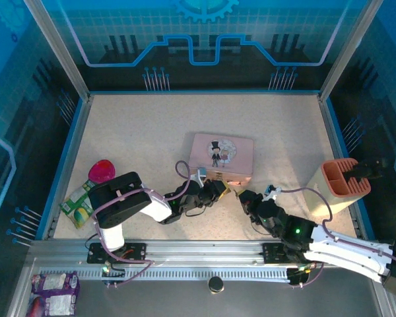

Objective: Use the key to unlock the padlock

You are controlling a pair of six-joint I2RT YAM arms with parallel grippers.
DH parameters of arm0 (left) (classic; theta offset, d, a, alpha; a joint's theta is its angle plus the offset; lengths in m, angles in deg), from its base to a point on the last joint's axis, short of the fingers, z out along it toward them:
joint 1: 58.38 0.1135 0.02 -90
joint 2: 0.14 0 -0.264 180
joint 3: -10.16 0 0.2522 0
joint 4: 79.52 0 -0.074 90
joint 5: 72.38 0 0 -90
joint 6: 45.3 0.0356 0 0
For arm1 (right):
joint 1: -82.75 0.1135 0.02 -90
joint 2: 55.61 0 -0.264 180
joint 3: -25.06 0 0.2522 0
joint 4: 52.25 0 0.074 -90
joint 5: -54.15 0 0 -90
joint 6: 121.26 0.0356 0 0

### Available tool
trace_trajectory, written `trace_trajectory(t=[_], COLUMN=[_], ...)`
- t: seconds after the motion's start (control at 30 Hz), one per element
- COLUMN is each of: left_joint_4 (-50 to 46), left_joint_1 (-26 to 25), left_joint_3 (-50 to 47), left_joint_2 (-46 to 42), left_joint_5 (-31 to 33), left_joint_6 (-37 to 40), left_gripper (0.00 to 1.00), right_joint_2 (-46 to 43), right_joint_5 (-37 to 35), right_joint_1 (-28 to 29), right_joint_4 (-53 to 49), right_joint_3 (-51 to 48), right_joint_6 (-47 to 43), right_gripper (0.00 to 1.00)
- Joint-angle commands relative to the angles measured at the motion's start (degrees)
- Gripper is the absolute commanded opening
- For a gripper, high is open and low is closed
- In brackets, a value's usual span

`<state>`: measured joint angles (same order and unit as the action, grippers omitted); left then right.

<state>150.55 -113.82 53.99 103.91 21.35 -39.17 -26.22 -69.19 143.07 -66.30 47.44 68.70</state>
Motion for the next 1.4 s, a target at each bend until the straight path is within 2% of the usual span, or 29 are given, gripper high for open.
trace_trajectory(t=[0.0, 0.23, 0.43, 0.7, 1.37], left_joint_4=[3.2, 2.4, 4.2, 5.7, 8.1], left_joint_1=[0.6, 2.1, 2.0, 1.8, 1.4], left_joint_3=[0.8, 0.5, 1.2, 0.2, 0.2], left_joint_2=[-2.4, -2.0, -1.9, -2.4, -1.6], left_joint_5=[-2.0, -3.2, -3.9, -4.0, -2.8], left_joint_6=[2.8, 2.3, 1.8, 0.7, -0.5], left_gripper=[0.00, 0.00, 0.00, 0.00, 0.00], right_joint_2=[-0.8, 1.2, 6.9, 12.4, 8.1], right_joint_5=[2.5, 7.5, 13.1, 12.8, 9.1], right_joint_1=[-1.3, -3.5, -5.1, -5.2, -3.6], right_joint_4=[-3.3, 1.9, 11.5, 22.1, 19.7], right_joint_3=[-0.5, -1.1, -2.7, -5.0, -6.2], right_joint_6=[-3.0, -10.7, -11.2, -8.4, -6.0], right_gripper=[0.00, 0.00, 0.00, 0.00, 0.00])
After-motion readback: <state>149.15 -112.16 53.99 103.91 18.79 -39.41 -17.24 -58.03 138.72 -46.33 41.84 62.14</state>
